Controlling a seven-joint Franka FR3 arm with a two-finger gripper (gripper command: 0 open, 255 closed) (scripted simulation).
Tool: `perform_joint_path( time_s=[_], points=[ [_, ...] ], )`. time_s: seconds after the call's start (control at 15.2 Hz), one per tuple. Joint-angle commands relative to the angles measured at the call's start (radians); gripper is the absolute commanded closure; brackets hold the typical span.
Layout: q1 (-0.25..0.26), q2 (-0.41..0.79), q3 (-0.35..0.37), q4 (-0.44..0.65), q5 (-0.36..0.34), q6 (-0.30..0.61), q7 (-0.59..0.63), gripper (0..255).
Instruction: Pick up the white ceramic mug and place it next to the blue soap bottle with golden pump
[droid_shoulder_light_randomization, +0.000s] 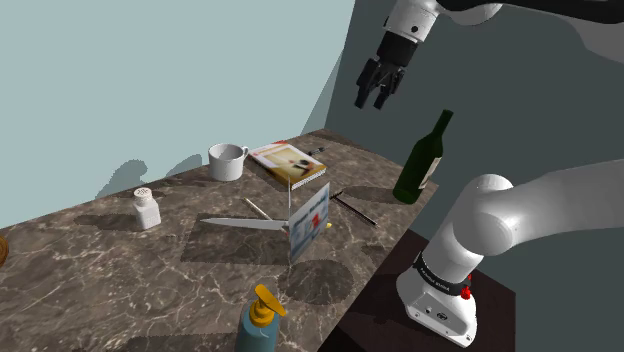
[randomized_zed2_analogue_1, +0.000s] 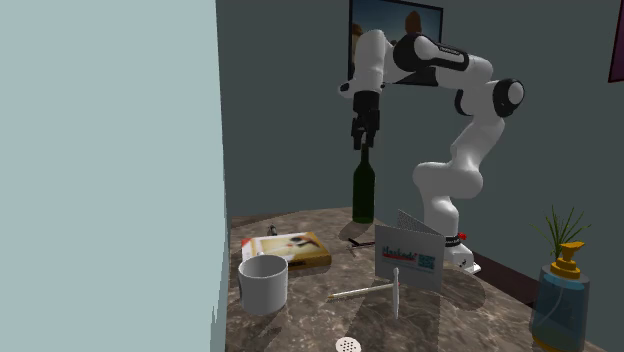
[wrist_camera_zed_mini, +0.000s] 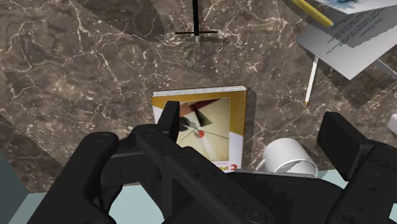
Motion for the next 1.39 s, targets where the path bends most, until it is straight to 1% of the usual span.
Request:
perform_joint_path(
  time_s=[0.0, 0.33, 0.73, 1.06, 1.32],
  points=[
    [0.000, 0.000, 0.000, 0.000, 0.000, 0.000, 0.000, 0],
    [0.021, 0.149, 0.068, 0.021, 0.014, 0.127, 0.050, 0],
    [0.036, 0.352, 0.145, 0.089, 0.005, 0.258, 0.117, 0],
    [0.044, 0.535, 0.203, 0.181, -0.031, 0.342, 0.182, 0],
    [0.053, 0.688, 0.240, 0.278, -0.081, 0.388, 0.243, 0]
  ],
)
